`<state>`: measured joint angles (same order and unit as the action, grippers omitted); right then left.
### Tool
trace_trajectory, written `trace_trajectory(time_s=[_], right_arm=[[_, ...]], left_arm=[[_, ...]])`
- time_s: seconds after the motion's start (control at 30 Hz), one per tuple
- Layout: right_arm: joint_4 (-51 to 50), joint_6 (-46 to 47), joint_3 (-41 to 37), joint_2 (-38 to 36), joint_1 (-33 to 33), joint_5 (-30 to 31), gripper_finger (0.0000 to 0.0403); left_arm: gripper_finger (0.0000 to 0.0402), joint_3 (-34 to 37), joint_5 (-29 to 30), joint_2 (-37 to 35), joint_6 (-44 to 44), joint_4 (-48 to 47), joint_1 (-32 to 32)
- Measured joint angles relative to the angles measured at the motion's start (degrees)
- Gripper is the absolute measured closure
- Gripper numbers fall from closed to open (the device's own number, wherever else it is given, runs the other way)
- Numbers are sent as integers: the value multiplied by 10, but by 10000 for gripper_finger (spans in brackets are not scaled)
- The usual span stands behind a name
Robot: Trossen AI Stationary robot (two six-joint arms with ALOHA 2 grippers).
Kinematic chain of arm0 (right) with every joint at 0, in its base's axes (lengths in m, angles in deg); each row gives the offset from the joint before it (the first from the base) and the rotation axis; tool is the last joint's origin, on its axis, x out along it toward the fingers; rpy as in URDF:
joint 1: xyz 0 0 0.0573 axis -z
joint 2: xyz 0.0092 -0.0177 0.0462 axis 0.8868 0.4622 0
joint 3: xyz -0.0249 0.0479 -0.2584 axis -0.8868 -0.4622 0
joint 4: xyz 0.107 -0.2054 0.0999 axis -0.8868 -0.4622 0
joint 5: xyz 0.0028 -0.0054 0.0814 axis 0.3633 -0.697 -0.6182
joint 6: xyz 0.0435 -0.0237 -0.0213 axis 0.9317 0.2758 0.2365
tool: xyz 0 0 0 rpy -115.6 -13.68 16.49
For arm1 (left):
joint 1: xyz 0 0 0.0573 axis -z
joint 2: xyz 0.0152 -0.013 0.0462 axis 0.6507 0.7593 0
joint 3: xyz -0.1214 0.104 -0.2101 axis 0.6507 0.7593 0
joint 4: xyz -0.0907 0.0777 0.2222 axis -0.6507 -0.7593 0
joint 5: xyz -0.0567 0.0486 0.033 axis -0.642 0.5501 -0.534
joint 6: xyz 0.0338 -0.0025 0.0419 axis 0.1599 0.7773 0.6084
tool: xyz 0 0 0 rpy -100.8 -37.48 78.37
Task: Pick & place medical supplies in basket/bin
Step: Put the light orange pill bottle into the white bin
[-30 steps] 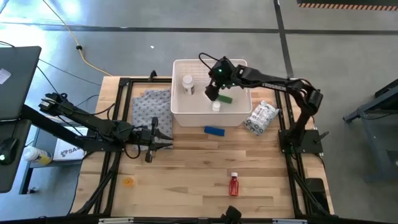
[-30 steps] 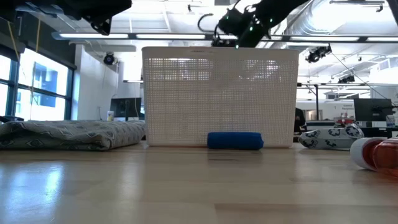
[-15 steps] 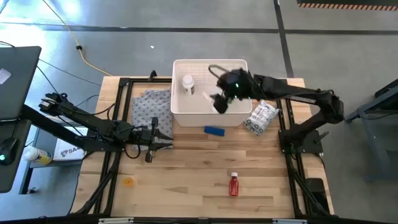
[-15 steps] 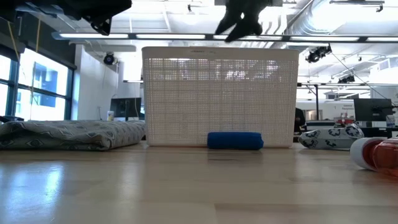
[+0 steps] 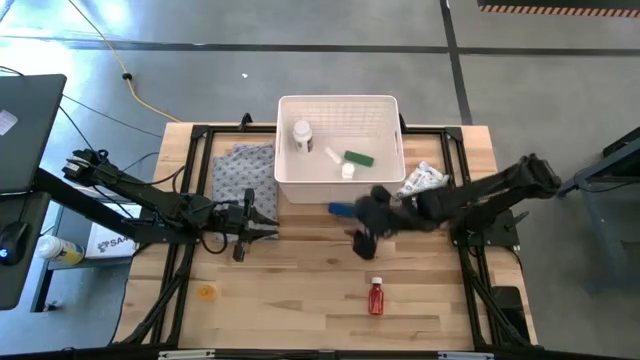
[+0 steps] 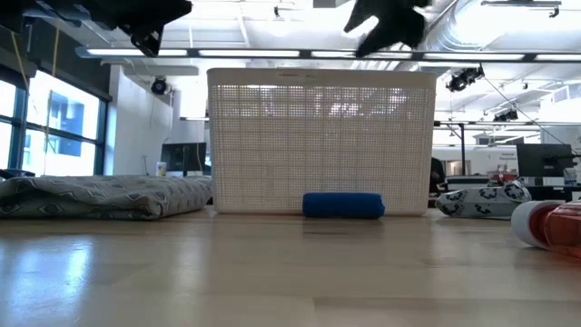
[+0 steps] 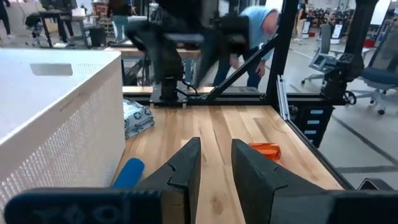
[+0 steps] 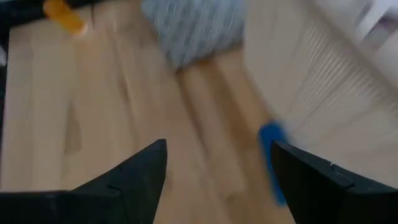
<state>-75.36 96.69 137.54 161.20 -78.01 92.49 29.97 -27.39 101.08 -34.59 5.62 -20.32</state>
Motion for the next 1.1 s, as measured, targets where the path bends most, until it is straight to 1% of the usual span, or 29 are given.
trace_trajectory(time_s=[0.13, 0.27, 0.33, 0.43, 0.5, 0.53, 0.67, 0.77, 0.8, 0.9, 0.97, 1.1], right_arm=[[76, 78, -86, 1, -67, 2, 128], [165, 134, -156, 6, -112, 35, 128], [191, 139, -174, 12, -130, 63, 128], [212, 143, -176, 28, -155, 109, 128], [219, 140, -173, 47, -170, 125, 128], [223, 140, -172, 59, -178, 128, 128], [234, 167, -172, 102, -211, 112, 128], [222, 207, -172, 115, -237, 93, 128], [219, 224, -172, 115, -244, 85, 128], [192, 270, -172, 102, -262, 69, 128], [186, 292, -172, 92, -272, 59, 128], [177, 316, -171, 77, -293, 62, 128]], left_arm=[[277, 0, 1, 0, -2, -4, 0], [277, 0, 3, 6, -12, 12, 0], [277, 0, 4, 6, -21, 19, 0], [277, 0, 0, 6, -44, 28, 0], [277, 0, -12, 6, -59, 10, 0], [277, -6, -12, 6, -74, -19, 0], [277, -74, -2, 16, -128, -206, 0], [277, -116, 0, 47, -136, -274, 11], [277, -125, 3, 52, -129, -282, 19], [277, -151, 12, 75, -95, -268, 39], [277, -160, 22, 91, -76, -279, 42], [277, -173, 25, 103, -73, -271, 41]])
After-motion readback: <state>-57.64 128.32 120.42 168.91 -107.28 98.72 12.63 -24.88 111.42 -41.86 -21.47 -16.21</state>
